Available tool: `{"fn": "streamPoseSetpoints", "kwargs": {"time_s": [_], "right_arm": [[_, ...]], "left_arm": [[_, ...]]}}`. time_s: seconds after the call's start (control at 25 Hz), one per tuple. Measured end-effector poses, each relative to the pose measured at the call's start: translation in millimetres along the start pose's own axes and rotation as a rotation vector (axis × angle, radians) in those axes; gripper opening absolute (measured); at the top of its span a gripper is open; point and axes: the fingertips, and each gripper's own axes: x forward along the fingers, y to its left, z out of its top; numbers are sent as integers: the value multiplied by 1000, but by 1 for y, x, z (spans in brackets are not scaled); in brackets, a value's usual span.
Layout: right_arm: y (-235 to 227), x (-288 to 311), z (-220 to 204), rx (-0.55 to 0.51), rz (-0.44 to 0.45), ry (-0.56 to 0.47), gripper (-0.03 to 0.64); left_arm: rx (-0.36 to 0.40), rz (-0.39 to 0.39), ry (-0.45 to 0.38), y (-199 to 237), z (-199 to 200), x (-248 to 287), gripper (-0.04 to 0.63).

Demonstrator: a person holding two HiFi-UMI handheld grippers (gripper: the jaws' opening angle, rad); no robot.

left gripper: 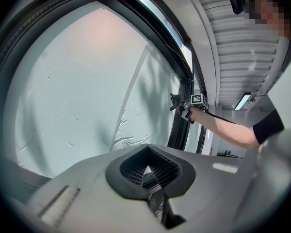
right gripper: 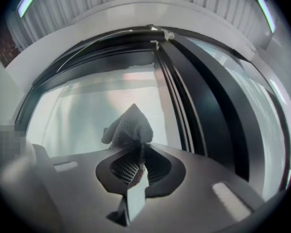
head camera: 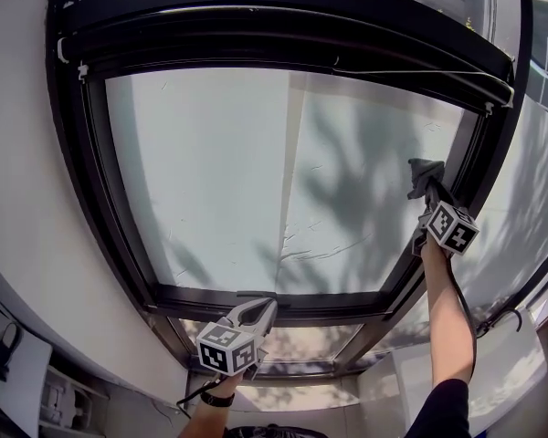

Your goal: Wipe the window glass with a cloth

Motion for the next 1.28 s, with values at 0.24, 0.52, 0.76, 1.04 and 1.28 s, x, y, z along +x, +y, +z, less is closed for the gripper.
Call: {"fn": "streamPoseSetpoints", "kwargs": {"time_s": [0.24,0.52,0.76,1.04,1.28], "right_arm": [[24,-25,30,7,5,-136,18],[134,-44,17,174,159,-185,18],[312,-27,-5,161,429,-188,18],[493,-26,-44,241,722,-114,18],[602,-26,-75,295,802,-48,18]], "left_arm": [[9,53,6,17,2,-10,2],[23,133,-3,49,11,-42,2],[36,275,-43,92,23,-102,2],[30,509,-100,144,31,-204,2],[-9,705,-177,175,25,-295,2]]}}
